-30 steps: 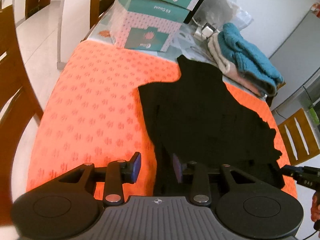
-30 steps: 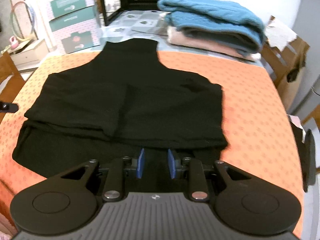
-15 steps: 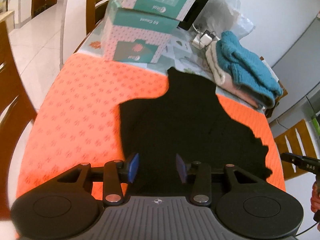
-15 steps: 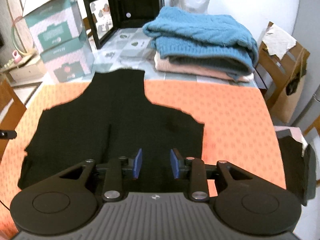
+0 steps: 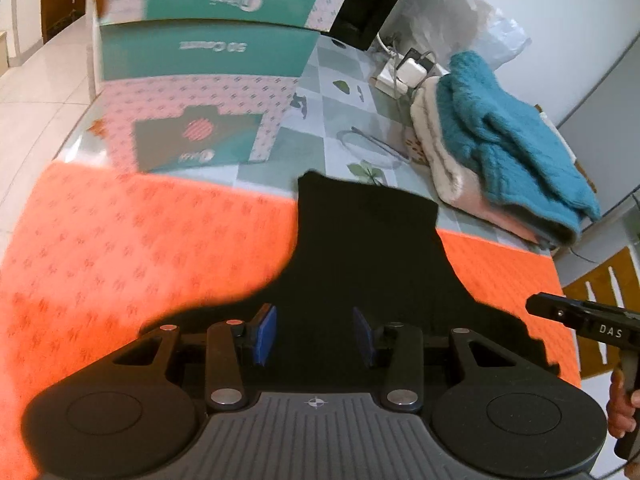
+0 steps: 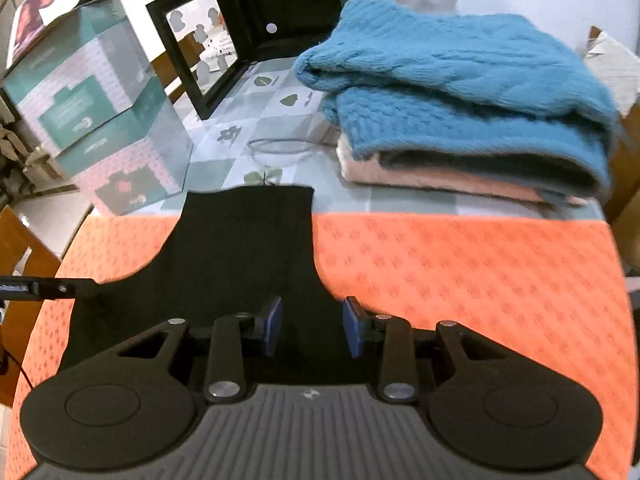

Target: Fold clothes

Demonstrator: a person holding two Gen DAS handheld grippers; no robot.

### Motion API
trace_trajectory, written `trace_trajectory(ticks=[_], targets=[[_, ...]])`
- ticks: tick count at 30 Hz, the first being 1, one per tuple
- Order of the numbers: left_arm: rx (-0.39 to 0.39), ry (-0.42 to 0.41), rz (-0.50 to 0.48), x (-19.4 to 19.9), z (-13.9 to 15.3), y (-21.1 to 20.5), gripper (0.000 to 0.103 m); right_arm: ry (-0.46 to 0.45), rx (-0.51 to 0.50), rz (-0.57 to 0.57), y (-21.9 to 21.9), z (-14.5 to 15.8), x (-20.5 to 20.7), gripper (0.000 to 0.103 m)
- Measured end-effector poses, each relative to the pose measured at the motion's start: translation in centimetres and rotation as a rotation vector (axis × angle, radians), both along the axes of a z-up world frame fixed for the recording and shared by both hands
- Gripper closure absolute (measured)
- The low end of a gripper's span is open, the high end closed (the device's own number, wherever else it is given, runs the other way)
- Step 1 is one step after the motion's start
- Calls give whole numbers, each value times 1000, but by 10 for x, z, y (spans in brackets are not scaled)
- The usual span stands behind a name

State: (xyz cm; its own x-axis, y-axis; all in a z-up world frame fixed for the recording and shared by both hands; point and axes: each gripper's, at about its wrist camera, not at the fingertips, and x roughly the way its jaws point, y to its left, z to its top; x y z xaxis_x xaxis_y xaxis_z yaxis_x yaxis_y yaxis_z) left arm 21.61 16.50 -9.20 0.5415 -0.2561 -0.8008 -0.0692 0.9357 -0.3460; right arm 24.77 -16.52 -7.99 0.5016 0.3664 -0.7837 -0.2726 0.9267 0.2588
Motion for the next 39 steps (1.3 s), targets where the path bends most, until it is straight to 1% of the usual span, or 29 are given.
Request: trace_trajectory(ticks=[6, 12, 14, 16, 20, 21, 22, 23, 24, 27, 30, 32, 36, 39], targets=[[26, 1, -24, 57, -17, -3, 58, 16, 10, 19, 20, -28, 61, 65], [30, -2, -18, 104, -42, -8, 58, 26, 16, 28, 38, -54, 106, 64], [32, -10, -18, 115, -49, -9, 59, 27, 21, 27, 44, -62, 117, 64], [32, -36, -28, 121, -50, -10, 59, 29, 31, 31, 47, -67, 126, 64], [36, -60, -42, 131, -54, -14, 61, 20, 40, 62, 56, -74, 137, 66], [38, -67, -50, 132, -54, -15, 66, 17, 36, 72, 58, -74, 139, 66], [39, -74, -60, 132, -55, -17, 81, 16, 32, 80, 60, -75, 140, 77], [39, -82, -70, 131, -55, -18, 89, 15, 30, 86, 62, -75, 140, 91], [41, -94, -79, 130, -54, -20, 94, 12, 31, 88, 62, -74, 139, 93], [32, -159, -99, 115, -39, -24, 95, -23, 45, 89, 57, -58, 125, 93], [15, -208, -117, 92, -16, -23, 95, -76, 65, 97, 49, -35, 104, 93], [17, -247, -137, 71, 3, -22, 95, -121, 70, 112, 43, -18, 83, 93], [90, -331, -216, 20, 34, -28, 95, -212, 53, 167, 31, 16, 30, 94], [117, -359, -268, -17, 47, -35, 95, -254, 31, 208, 29, 33, -12, 94]])
